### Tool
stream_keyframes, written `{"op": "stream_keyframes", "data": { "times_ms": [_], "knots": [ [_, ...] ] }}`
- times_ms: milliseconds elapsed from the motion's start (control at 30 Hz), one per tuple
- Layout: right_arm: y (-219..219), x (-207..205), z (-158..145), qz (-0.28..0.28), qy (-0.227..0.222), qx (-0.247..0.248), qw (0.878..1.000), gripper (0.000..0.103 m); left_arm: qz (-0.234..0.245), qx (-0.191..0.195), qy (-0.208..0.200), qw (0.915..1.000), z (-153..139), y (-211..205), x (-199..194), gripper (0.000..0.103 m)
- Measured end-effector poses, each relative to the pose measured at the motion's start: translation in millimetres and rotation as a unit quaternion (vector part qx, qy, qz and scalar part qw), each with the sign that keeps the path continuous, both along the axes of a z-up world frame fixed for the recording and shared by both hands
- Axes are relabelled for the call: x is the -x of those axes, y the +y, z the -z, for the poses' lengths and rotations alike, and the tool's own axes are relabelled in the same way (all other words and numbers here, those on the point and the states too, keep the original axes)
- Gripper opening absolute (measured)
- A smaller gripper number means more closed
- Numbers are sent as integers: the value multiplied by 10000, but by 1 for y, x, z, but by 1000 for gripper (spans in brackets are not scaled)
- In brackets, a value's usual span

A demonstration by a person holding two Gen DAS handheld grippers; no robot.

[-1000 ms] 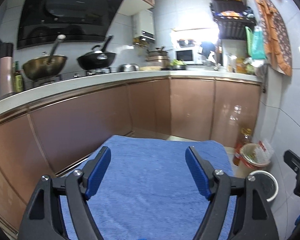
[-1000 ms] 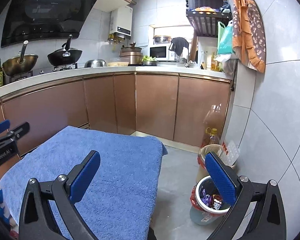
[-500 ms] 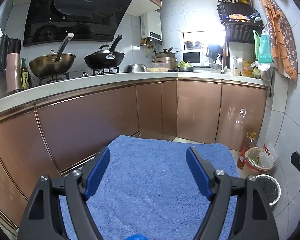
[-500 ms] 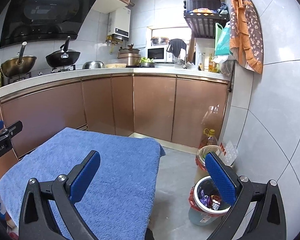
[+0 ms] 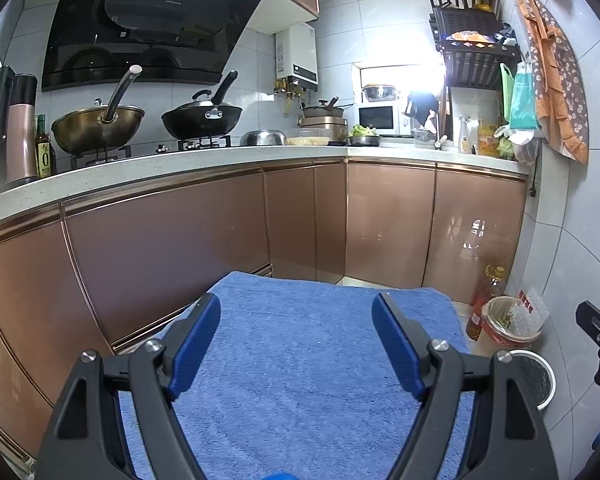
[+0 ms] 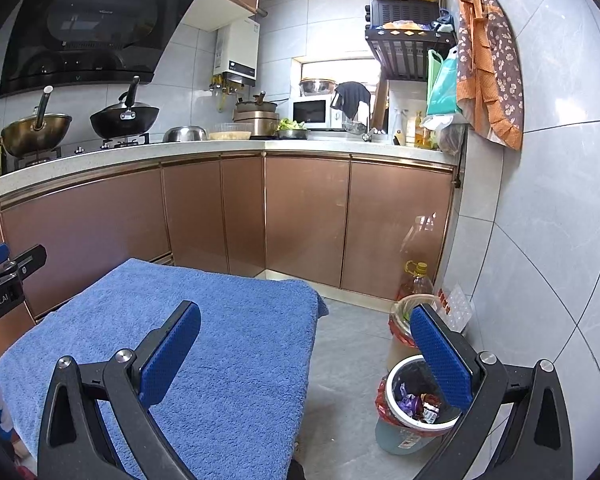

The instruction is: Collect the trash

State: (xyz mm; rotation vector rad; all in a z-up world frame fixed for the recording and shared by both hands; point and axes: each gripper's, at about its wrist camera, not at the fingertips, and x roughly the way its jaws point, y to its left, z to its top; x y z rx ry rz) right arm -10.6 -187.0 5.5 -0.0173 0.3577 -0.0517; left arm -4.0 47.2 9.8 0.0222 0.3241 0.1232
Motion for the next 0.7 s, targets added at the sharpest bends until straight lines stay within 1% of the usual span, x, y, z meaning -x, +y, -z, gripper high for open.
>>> {"op": "stream_keyframes", "data": {
  "times_ms": [333, 700],
  "knots": [
    [-5, -3, 3, 38, 37, -44, 10000, 103, 192, -12, 18, 9998, 3, -9, -1, 77],
    [-15, 2, 4, 243, -21, -90, 9997, 103, 410, -44, 54, 9991, 4, -19, -4, 77]
  ]
}}
